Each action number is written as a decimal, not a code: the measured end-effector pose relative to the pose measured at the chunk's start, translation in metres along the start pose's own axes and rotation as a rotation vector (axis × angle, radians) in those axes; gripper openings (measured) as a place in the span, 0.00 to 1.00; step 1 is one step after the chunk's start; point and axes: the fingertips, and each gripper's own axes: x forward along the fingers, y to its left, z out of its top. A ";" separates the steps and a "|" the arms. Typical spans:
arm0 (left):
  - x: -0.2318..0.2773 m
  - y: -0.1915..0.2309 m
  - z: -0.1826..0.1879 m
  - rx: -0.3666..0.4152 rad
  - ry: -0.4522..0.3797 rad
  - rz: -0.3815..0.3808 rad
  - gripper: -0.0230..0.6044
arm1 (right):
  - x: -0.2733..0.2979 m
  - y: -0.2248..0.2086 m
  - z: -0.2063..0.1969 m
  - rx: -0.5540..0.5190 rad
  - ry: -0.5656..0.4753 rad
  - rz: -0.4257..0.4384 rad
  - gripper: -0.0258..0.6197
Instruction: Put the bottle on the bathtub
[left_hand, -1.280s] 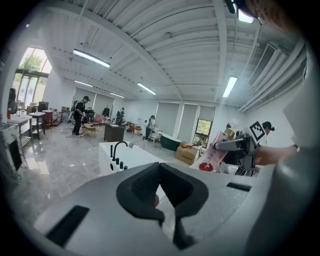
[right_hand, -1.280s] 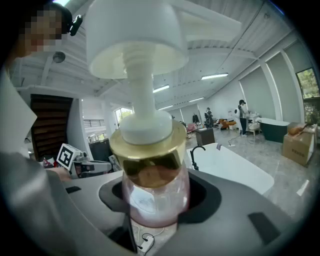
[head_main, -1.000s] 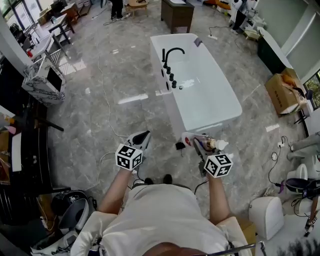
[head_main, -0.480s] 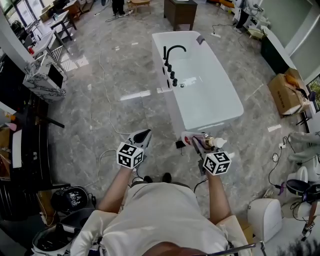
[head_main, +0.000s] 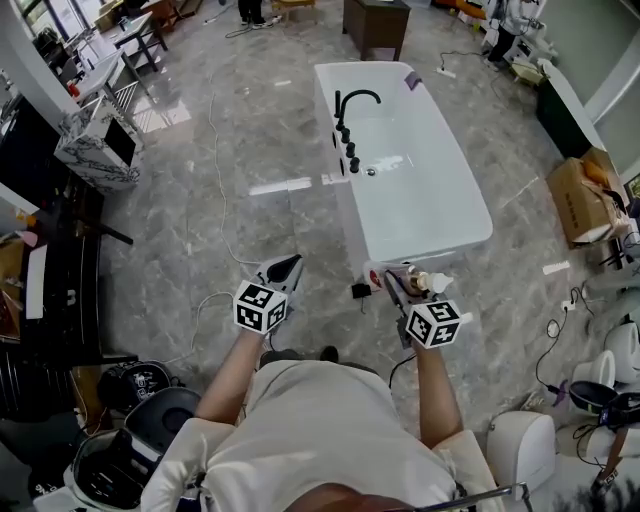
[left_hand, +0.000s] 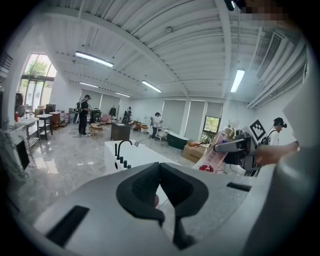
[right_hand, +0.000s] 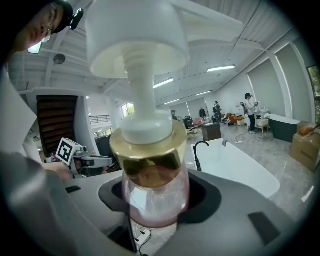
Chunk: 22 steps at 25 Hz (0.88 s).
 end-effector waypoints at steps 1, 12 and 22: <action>0.002 -0.001 0.000 -0.002 0.001 0.007 0.05 | 0.000 -0.002 -0.001 -0.003 0.003 0.007 0.40; 0.013 0.008 0.000 -0.017 0.002 0.045 0.05 | 0.018 -0.022 0.001 -0.010 0.023 0.029 0.40; 0.065 0.064 0.014 -0.032 -0.002 0.012 0.05 | 0.068 -0.052 0.014 0.000 0.034 -0.032 0.40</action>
